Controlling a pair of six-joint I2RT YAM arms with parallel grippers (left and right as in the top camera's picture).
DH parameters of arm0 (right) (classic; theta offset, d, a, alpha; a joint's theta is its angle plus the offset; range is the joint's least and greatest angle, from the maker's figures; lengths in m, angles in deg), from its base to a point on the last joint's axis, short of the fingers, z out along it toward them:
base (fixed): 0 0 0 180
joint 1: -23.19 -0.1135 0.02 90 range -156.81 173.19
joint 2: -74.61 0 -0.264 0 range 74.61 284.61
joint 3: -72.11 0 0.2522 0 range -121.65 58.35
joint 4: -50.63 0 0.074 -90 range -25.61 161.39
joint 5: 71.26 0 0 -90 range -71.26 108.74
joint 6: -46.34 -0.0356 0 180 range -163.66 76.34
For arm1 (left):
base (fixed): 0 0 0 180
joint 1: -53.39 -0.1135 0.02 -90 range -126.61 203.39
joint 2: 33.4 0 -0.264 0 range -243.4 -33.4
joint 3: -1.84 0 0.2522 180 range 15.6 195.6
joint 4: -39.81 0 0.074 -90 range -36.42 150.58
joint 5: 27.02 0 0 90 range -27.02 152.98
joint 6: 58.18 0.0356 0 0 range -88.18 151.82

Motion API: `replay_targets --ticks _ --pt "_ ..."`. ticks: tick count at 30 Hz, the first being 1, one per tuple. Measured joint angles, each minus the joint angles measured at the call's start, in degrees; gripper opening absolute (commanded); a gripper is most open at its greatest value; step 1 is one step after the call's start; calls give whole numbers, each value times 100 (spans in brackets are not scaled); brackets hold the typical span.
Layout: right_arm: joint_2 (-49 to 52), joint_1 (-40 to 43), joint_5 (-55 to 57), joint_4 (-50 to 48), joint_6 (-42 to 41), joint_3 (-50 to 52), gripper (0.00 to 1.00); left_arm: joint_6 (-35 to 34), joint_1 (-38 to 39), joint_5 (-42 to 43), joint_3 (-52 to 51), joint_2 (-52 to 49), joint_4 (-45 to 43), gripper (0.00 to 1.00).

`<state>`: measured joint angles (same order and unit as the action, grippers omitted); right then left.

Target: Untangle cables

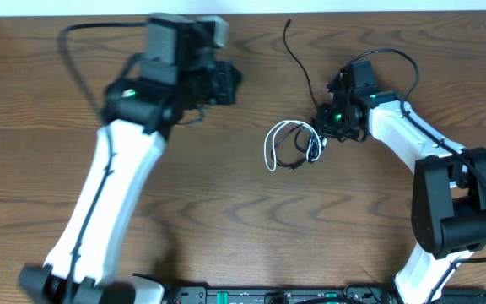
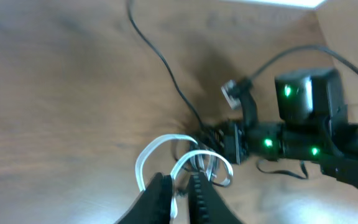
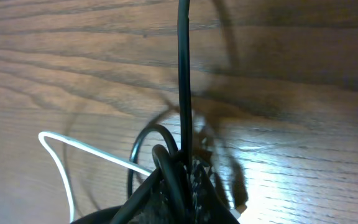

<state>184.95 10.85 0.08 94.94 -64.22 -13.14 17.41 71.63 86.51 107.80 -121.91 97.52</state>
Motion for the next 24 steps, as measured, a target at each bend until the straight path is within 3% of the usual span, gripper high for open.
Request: replay_targets --ticks 5,8,9,11,17,21,24 --pt "0 173 -190 2 15 0 1 -450 544 92 -63 -752 -7 30" --pt "0 229 -229 2 17 0 1 -535 765 142 -90 -1117 -52 40" --pt "0 238 -238 2 17 0 1 -470 828 188 -90 -1237 -98 48" --pt "0 243 -245 0 17 0 1 -170 907 350 -92 -1412 -205 53" --pt "0 243 -256 -9 17 0 1 1064 942 1008 -92 -1980 -444 53" --pt "0 243 -258 -9 20 0 1 1480 942 1189 -92 -2640 -669 51" --pt "0 243 -258 -11 20 0 1 1733 942 1370 -101 -3008 -680 44"
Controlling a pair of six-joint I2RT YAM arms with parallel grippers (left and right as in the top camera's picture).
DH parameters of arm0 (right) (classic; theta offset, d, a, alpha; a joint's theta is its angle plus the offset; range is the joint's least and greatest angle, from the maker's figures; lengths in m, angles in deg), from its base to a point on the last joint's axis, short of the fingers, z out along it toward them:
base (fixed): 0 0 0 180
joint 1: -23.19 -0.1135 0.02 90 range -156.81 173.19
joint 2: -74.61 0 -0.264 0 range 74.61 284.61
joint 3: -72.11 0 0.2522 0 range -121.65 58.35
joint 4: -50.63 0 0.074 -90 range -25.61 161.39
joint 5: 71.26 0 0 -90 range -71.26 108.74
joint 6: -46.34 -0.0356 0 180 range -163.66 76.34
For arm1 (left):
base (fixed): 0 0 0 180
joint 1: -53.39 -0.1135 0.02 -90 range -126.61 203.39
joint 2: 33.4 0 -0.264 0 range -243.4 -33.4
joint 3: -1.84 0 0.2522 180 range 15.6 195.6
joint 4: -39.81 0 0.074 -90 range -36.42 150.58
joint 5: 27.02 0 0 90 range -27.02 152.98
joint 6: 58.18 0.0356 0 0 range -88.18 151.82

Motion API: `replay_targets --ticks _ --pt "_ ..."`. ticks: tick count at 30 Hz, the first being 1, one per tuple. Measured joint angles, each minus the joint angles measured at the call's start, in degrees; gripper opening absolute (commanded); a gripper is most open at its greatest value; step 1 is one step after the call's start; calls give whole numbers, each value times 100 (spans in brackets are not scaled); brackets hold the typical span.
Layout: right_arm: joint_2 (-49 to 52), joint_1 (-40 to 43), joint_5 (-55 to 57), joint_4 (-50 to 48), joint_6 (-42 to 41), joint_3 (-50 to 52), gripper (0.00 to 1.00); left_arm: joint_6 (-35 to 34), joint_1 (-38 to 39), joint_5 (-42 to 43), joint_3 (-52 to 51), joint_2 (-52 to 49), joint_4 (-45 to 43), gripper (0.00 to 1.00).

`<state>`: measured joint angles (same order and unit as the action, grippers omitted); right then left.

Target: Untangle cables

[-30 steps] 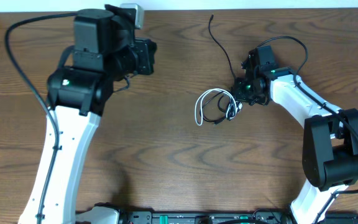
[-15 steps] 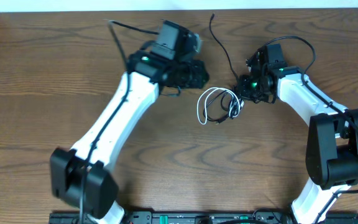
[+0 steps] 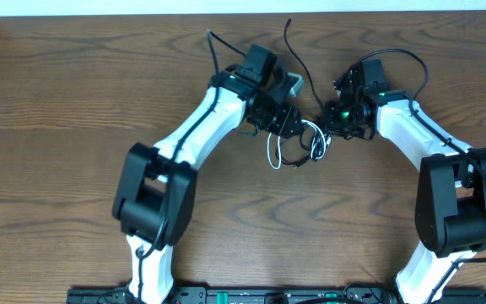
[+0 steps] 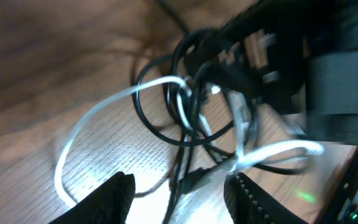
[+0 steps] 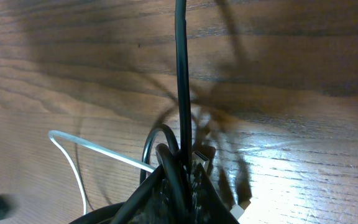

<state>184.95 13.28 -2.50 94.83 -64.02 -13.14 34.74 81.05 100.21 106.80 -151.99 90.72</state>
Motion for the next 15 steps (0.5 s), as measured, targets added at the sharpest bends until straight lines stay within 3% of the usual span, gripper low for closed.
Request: replay_targets --ticks 3,5,15 --pt "0 0 2 -2 0 0 1 155 0 120 -17 -79 2 22" --pt "0 0 0 -9 0 0 1 225 0 197 -15 -68 -31 14" --pt "0 0 44 -13 0 0 1 280 -299 321 -17 11 -50 8"
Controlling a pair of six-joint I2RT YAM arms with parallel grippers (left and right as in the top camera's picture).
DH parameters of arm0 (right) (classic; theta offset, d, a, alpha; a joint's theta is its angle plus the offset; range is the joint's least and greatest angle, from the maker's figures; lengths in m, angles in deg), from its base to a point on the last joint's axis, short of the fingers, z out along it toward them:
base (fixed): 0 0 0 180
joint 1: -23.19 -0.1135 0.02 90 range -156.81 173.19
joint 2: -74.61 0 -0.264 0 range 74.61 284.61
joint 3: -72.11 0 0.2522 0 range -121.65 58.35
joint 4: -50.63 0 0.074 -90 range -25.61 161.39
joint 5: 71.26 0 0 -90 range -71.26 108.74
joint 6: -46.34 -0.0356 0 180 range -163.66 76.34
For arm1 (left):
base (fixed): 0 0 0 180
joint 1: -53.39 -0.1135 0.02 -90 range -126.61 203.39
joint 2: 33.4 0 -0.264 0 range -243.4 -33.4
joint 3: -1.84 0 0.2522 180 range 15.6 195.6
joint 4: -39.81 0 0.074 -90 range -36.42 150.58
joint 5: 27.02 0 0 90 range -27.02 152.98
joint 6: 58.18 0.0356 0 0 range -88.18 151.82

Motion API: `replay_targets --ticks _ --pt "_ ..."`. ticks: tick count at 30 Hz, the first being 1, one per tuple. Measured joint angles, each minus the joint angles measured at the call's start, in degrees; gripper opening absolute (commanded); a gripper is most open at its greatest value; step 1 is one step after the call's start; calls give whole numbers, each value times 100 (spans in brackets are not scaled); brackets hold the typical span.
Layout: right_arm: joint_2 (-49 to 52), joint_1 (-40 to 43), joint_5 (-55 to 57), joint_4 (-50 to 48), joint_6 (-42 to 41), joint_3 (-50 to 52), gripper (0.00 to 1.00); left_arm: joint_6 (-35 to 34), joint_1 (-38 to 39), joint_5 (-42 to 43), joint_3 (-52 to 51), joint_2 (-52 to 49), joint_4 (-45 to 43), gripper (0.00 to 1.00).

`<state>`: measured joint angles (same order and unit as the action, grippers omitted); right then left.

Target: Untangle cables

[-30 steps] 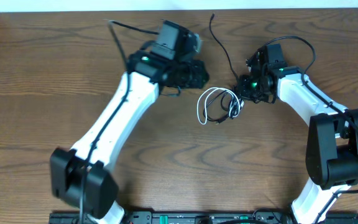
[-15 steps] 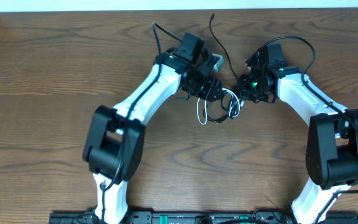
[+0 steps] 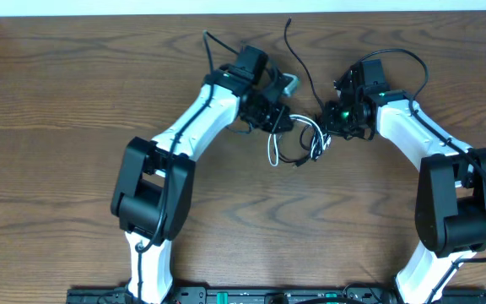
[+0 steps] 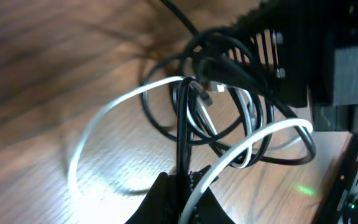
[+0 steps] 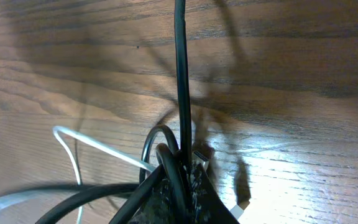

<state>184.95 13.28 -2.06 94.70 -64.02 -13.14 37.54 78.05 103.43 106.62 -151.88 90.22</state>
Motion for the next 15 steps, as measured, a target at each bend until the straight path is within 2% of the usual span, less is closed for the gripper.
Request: replay_targets --ticks 3,10,15 --pt "0 0 22 -4 0 0 1 -103 -166 -2 2 293 0 9" --pt "0 -2 343 -13 -2 0 1 -511 -468 -7 4 1685 -179 8" --pt "0 -2 433 -20 -2 0 1 -704 -533 -286 4 2479 -249 8"
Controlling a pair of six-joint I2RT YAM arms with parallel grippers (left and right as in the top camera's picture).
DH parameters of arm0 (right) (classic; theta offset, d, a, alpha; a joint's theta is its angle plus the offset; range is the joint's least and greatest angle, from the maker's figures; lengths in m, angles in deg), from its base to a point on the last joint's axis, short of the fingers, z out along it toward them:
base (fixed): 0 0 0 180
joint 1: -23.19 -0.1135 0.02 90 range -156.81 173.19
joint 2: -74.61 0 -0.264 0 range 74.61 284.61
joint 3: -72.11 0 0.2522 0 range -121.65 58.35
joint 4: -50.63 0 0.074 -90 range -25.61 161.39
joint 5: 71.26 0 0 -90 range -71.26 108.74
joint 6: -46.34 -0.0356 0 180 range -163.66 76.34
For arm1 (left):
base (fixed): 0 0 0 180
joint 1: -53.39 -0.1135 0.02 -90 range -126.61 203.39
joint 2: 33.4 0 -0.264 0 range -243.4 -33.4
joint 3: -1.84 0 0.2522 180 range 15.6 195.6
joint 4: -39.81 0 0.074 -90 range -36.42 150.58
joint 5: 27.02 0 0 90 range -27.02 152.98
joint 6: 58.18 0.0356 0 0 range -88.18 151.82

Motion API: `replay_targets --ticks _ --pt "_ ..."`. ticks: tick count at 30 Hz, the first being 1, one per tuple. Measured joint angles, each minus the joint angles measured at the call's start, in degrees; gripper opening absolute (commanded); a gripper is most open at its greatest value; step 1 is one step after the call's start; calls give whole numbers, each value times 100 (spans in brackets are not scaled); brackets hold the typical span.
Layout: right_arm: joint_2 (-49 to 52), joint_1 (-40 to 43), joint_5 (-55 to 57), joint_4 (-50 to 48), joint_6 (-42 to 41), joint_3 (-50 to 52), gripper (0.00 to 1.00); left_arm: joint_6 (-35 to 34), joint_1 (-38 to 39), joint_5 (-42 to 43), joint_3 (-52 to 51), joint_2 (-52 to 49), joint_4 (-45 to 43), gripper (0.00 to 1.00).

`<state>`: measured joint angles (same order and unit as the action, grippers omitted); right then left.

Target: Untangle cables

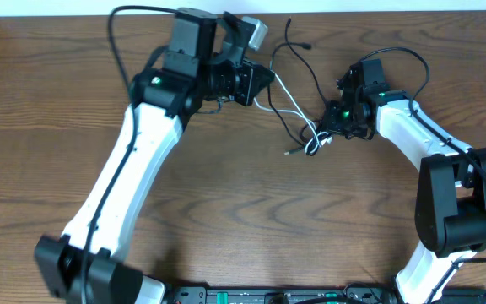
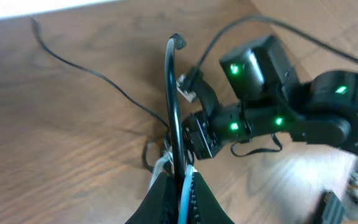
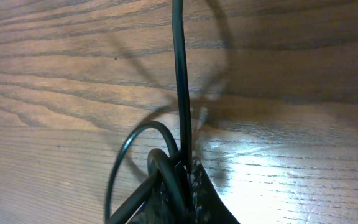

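Observation:
A black cable (image 1: 304, 74) and a white cable (image 1: 287, 111) run stretched between my two grippers above the wooden table (image 1: 74, 169). The left gripper (image 1: 258, 82) is raised at the far centre. In the left wrist view that gripper (image 2: 179, 186) is shut on a black strand (image 2: 171, 93) and a white strand (image 2: 185, 194) together. My right gripper (image 1: 329, 127) is low at the table. In its own view it (image 3: 182, 180) is shut on a black loop (image 3: 179, 74). A small knot with plugs (image 1: 310, 145) lies just left of it.
A loose black cable end (image 1: 289, 23) lies near the table's far edge. The right arm's base (image 1: 454, 211) stands at the right, and a black rail (image 1: 268, 295) runs along the front edge. The left arm (image 1: 125, 177) slants across the left half.
My left gripper, then low at the coil, is now higher and further left, still shut on the strands. The coiled loops have opened into long stretched lines. The right gripper has stayed put.
My left gripper was first shut and empty, high at the far left, with the coil lying beside the right gripper. It was then open at the coil, then shut on black and white strands. Now it holds them lifted away, with the bundle spread out.

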<state>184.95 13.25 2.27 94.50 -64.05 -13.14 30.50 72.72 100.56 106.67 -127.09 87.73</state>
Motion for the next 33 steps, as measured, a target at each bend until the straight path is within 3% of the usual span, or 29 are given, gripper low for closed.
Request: replay_targets --ticks 13,33 --pt "131 11 13 -13 -4 0 1 -407 -44 -1331 0 640 -9 7" --pt "317 184 334 179 11 -11 1 -931 -791 -1707 0 1325 -7 7"
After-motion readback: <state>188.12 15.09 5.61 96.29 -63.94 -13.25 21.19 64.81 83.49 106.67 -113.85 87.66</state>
